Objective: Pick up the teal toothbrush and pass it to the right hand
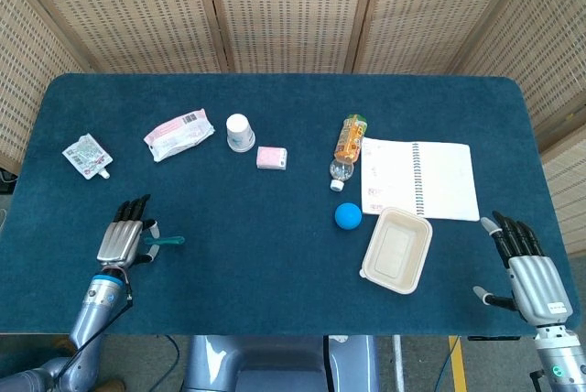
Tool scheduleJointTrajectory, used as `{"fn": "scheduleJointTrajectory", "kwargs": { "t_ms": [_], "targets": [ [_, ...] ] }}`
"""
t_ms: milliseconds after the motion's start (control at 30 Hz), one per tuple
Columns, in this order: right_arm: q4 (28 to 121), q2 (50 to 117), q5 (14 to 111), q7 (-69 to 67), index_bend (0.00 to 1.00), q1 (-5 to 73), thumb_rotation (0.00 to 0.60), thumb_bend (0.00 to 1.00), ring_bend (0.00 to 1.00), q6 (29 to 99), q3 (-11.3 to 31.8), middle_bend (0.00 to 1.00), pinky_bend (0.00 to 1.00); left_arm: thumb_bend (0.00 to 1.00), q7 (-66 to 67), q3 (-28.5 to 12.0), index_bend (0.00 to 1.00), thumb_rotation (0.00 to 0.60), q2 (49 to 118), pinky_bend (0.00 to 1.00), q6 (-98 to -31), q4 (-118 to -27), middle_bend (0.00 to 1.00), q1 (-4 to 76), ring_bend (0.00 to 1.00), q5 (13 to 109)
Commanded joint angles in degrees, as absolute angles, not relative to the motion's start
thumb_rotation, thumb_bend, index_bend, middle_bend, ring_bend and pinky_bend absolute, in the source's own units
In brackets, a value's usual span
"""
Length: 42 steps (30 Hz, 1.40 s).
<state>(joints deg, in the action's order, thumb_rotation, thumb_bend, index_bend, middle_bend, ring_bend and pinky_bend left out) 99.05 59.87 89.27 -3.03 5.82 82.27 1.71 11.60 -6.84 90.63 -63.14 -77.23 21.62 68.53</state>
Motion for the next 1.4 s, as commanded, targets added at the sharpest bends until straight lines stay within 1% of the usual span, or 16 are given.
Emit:
{"fn": "scheduleJointTrajectory", "kwargs": {
  "t_ms": [33, 133, 267, 433, 533, 667, 733, 833, 900, 1000, 1167, 1400],
  "targets": [
    [98.9, 60.5, 89.5, -2.7, 0.0, 6.2, 0.6, 0.0, 0.0, 81.5, 1.5, 0.0, 0.0, 0.66, 4.8, -8.4, 0.64, 0.6, 87.6, 0.0, -59.7, -80.9, 0.0, 22.7, 0.0, 68.6],
    [98.3, 61.6, 90.4, -3.6, 0.0, 7.1, 0.6, 0.0, 0.0, 80.8, 1.5, 0.0, 0.0, 0.68, -1.8, -9.8, 0.64, 0.6, 85.2, 0.0, -56.0, -83.3, 0.0, 24.4, 0.0, 69.5],
    [97.2, 61.9, 91.7, -8.3, 0.0, 9.3, 0.6, 0.0, 0.0, 78.6, 1.8, 0.0, 0.0, 0.69, -10.9, -11.5, 0.65, 0.6, 84.1, 0.0, -53.3, -84.1, 0.0, 26.9, 0.0, 73.2],
    [96.4, 60.6, 92.0, -14.1, 0.01, 12.7, 0.6, 0.0, 0.0, 75.8, 3.5, 0.0, 0.0, 0.73, -24.3, -13.3, 0.66, 0.6, 84.1, 0.0, -49.9, -85.3, 0.0, 31.3, 0.0, 78.8],
    [97.4, 58.7, 92.0, -17.3, 0.04, 14.6, 0.6, 0.0, 0.0, 74.2, 4.4, 0.0, 0.0, 0.73, -30.9, -14.7, 0.67, 0.6, 85.4, 0.0, -49.8, -85.3, 0.0, 33.7, 0.0, 81.0],
    [99.4, 56.7, 92.2, -21.0, 0.09, 17.5, 0.6, 0.01, 0.0, 72.1, 5.8, 0.0, 0.0, 0.76, -37.4, -16.6, 0.67, 0.6, 87.2, 0.0, -48.2, -87.4, 0.0, 37.1, 0.0, 81.1],
    [100.7, 56.4, 92.0, -22.9, 0.12, 19.0, 0.6, 0.04, 0.0, 71.1, 6.9, 0.0, 0.0, 0.76, -37.5, -17.8, 0.67, 0.6, 88.8, 0.0, -48.0, -87.9, 0.0, 39.3, 0.0, 81.2],
    [101.5, 56.2, 91.9, -24.2, 0.21, 20.7, 0.6, 0.09, 0.0, 69.7, 7.6, 0.0, 0.0, 0.76, -35.7, -18.8, 0.67, 0.6, 90.8, 0.0, -47.9, -87.5, 0.0, 41.4, 0.0, 80.2],
    [102.0, 56.2, 91.9, -24.9, 0.28, 21.8, 0.6, 0.12, 0.0, 68.8, 8.0, 0.0, 0.0, 0.76, -34.6, -19.4, 0.67, 0.6, 92.1, 0.0, -47.5, -87.4, 0.0, 42.6, 0.0, 79.3],
    [103.0, 56.1, 91.7, -25.4, 0.34, 23.8, 0.6, 0.16, 0.0, 67.1, 8.8, 0.0, 0.0, 0.76, -32.6, -20.3, 0.67, 0.6, 94.2, 0.0, -46.6, -86.8, 0.0, 44.9, 0.0, 77.3],
    [106.3, 55.7, 90.4, -25.1, 0.39, 27.8, 0.6, 0.25, 0.0, 63.8, 10.9, 0.0, 0.0, 0.76, -29.6, -21.1, 0.67, 0.6, 98.3, 0.0, -45.1, -85.0, 0.0, 48.3, 0.0, 73.3],
    [110.5, 55.7, 86.0, -23.7, 0.41, 32.2, 0.6, 0.35, 0.0, 58.3, 12.8, 0.0, 0.0, 0.76, -27.5, -21.3, 0.67, 0.6, 100.4, 0.0, -45.4, -83.8, 0.0, 49.9, 0.0, 70.9]
  ]
}}
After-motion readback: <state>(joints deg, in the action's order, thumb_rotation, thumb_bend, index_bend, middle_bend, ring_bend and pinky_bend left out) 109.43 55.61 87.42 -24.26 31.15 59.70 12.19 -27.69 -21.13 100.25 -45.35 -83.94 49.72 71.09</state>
